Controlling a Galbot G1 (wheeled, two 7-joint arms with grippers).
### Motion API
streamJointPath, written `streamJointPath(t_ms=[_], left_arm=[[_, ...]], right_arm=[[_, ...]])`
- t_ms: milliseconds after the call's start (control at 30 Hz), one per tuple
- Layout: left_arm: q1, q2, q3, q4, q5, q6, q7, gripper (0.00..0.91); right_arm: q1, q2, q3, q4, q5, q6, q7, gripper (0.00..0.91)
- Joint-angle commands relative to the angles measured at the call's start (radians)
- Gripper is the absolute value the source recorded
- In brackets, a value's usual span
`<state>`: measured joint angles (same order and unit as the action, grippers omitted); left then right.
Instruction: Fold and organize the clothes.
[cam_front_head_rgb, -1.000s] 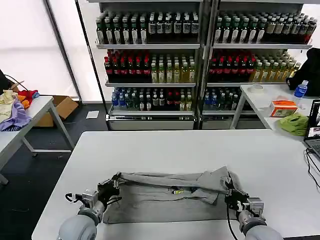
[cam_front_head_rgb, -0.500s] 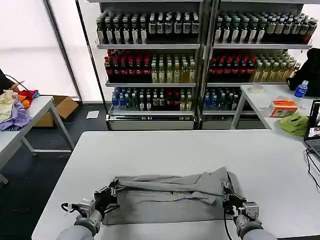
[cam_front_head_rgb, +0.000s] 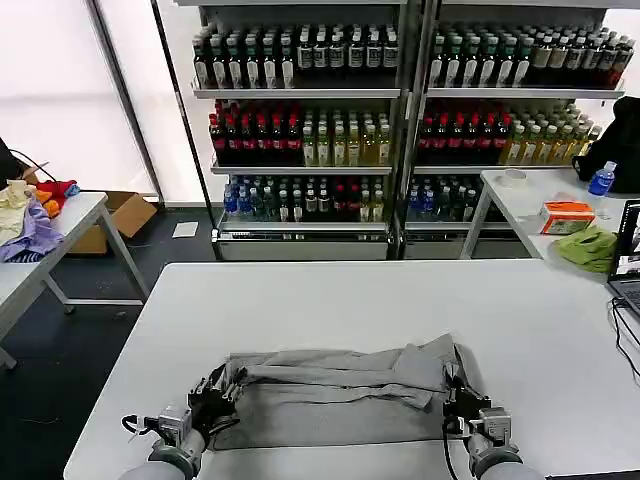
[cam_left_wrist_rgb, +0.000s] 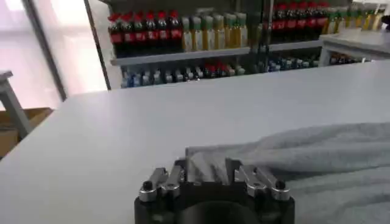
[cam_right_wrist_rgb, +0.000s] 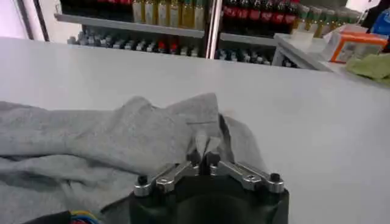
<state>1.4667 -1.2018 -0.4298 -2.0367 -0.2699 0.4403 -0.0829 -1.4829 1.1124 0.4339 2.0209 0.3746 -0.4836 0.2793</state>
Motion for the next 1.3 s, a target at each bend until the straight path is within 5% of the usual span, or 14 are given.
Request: streamJointPath(t_ms=[33, 300, 867, 933, 967, 1000, 1067, 1300], left_arm=[[0.006, -0.014, -0.017, -0.039, 0.009, 0.000, -0.032, 0.907], [0.005, -0.081, -0.025, -0.027, -0.051, 0.009, -0.059, 0.907], [0.021, -0.139, -0.014, 0.034, -0.053, 0.011, -0.067, 0.907], [0.027, -0.141, -0.014, 0.035, -0.053, 0.011, -0.062, 0.736], [0.029, -0.140, -0.014, 0.035, -0.053, 0.011, -0.058, 0.736], [0.032, -0.140, -0.014, 0.036, -0.053, 0.009, -0.056, 0.292], [0.039, -0.138, -0.014, 0.036, -0.058, 0.008, -0.050, 0.050], [0.046, -0.139, -0.016, 0.048, -0.055, 0.003, -0.031, 0.010]], right_arm=[[-0.003, -0.016, 0.056, 0.064, 0.027, -0.011, 0.011, 0.907], [0.032, -0.020, 0.161, 0.216, 0.148, -0.033, 0.034, 0.907], [0.068, -0.013, 0.118, 0.174, 0.094, 0.014, 0.042, 0.907], [0.074, -0.012, 0.111, 0.167, 0.092, 0.015, 0.043, 0.907], [0.077, -0.011, 0.106, 0.163, 0.092, 0.015, 0.043, 0.907], [0.080, -0.010, 0.105, 0.162, 0.092, 0.015, 0.043, 0.907], [0.091, -0.011, 0.100, 0.155, 0.091, 0.013, 0.042, 0.907], [0.119, -0.021, 0.090, 0.139, 0.093, 0.008, 0.045, 0.907]])
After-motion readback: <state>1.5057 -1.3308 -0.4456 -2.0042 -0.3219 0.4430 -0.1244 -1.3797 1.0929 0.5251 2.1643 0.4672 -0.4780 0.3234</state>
